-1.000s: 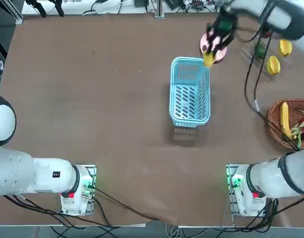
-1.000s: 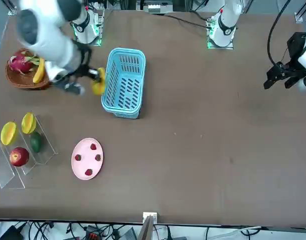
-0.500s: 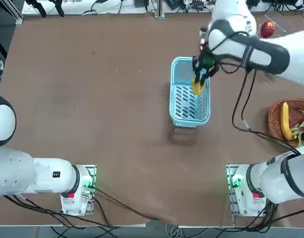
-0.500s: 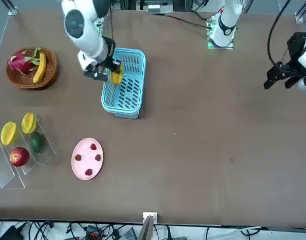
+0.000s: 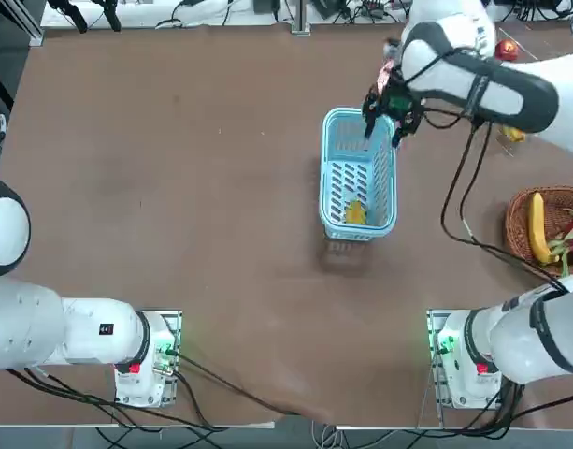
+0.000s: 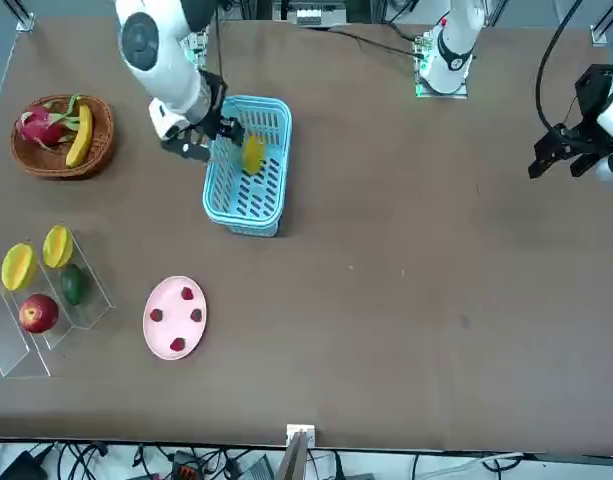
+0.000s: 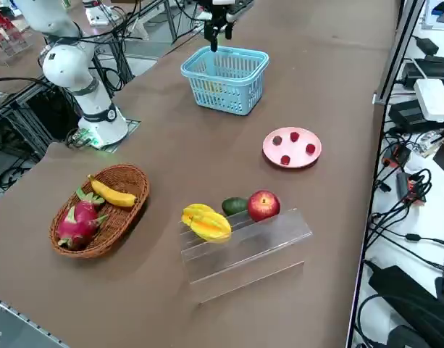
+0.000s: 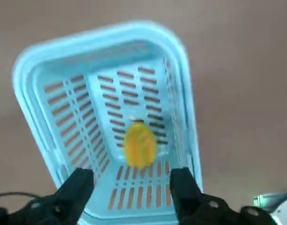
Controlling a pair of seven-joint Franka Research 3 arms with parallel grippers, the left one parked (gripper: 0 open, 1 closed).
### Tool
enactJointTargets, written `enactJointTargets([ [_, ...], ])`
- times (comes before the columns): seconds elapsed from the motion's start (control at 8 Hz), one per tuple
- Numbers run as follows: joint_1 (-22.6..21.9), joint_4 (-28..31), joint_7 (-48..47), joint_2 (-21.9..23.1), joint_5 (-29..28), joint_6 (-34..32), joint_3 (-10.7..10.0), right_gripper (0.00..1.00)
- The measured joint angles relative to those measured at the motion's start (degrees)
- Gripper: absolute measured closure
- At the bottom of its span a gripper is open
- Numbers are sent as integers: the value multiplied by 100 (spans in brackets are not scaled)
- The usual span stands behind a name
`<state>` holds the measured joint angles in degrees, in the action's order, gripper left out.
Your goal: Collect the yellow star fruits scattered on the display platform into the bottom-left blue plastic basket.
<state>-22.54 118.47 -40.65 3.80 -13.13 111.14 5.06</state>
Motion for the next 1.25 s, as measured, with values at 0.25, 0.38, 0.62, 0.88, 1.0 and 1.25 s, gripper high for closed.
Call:
enactJointTargets([
  [0.25, 821, -473, 266, -107, 764, -105, -49, 0],
  [0.38, 1272, -720, 602, -289, 1156, -184, -72, 0],
  [0.62, 2314, -1431, 1815, -929, 1453, -514, -106, 0],
  [0.88, 3121, -2185, 2813, -1694, 1816, -700, -126, 0],
  [1.0, 3425, -2438, 3177, -1990, 1898, -735, -129, 0],
  [1.25, 3969, -2652, 4103, -2390, 1997, -767, -130, 1],
])
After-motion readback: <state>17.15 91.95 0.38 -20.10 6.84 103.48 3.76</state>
